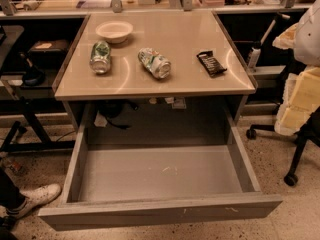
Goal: Place 7up can into top drawer
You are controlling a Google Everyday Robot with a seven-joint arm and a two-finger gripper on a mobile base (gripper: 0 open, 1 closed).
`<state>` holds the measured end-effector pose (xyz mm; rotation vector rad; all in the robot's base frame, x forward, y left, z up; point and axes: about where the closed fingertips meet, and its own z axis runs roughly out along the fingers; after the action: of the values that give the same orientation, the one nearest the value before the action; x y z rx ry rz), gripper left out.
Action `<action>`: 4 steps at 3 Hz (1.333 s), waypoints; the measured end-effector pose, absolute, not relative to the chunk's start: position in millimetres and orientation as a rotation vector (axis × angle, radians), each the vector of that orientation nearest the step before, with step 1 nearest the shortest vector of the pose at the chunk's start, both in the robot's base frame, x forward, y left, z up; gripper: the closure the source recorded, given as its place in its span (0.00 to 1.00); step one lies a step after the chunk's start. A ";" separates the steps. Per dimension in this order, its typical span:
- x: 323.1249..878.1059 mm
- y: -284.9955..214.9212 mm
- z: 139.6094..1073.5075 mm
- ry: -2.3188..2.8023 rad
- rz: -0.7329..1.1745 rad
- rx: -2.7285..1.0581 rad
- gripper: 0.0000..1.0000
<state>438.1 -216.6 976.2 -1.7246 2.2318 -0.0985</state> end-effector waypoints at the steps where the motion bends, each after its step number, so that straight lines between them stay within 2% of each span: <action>1: 438.1 -216.6 976.4 2.232 -0.099 -1.724 0.00; 2: 437.0 -216.1 983.7 2.245 -0.122 -1.718 0.00; 3: 459.7 -209.2 990.7 2.322 -0.034 -1.633 0.00; 4: 515.2 -193.6 1012.0 2.403 0.019 -1.467 0.00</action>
Offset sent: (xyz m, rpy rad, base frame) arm -0.0042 -0.0007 0.0106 -0.0369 0.0186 -0.0245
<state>515.2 -193.6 1012.0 -1.4674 2.4032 0.0190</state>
